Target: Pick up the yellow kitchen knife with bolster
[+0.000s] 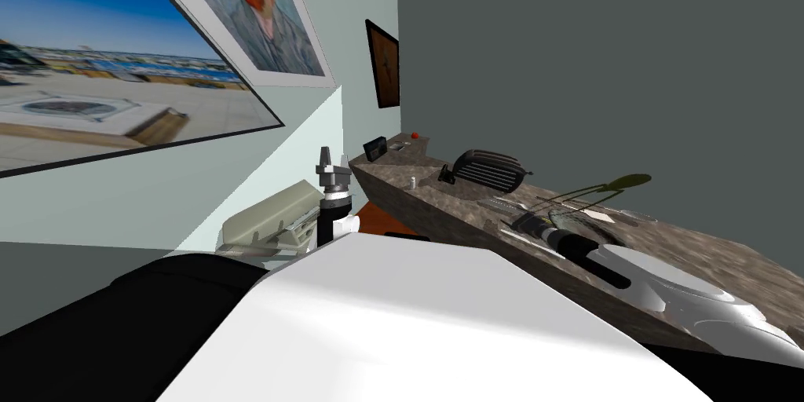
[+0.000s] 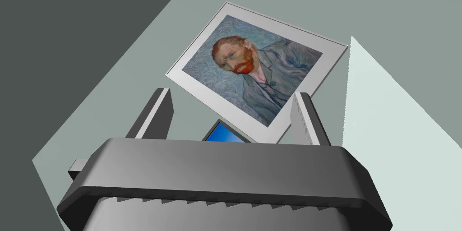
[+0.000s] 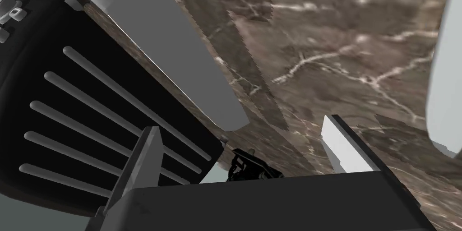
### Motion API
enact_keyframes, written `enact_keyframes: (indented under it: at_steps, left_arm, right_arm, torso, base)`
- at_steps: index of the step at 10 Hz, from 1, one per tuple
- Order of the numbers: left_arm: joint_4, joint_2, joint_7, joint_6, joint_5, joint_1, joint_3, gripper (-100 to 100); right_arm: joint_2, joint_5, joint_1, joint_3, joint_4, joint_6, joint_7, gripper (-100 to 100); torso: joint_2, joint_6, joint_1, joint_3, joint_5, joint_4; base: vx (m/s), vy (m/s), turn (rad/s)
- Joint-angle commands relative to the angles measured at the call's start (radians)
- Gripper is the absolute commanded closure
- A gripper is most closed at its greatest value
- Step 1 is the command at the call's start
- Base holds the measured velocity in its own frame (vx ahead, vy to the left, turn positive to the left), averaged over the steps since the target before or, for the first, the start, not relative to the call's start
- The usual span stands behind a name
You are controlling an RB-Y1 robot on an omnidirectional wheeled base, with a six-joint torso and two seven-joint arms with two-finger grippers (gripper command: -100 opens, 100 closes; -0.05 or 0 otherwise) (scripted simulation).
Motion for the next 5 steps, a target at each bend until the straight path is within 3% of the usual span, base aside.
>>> enact_keyframes:
  at_steps: [1,2,5]
  left_arm:
    - [0.0,0.0,0.0,0.0,0.0,0.0,0.0,0]
    - [0.0,0.0,0.0,0.0,0.0,0.0,0.0,0]
    - [0.0,0.0,0.0,0.0,0.0,0.0,0.0,0]
  right_arm:
    - [-0.05,0.043,0.007,0.015,0.038,-0.005,0.012,-100]
    - [-0.054,0.043,0.007,0.015,0.038,-0.005,0.012,-100]
    - [-0.129,0.108,0.013,0.043,0.098,-0.013,0.026,-100]
  torso:
    - [0.0,0.0,0.0,0.0,0.0,0.0]
    - [0.0,0.0,0.001,0.0,0.0,0.0]
    - [0.0,0.0,0.0,0.0,0.0,0.0]
  base:
    - [-0.008,0.025,0.196]
    - [0.003,0.017,0.053]
    - [-0.009,0.008,0.144]
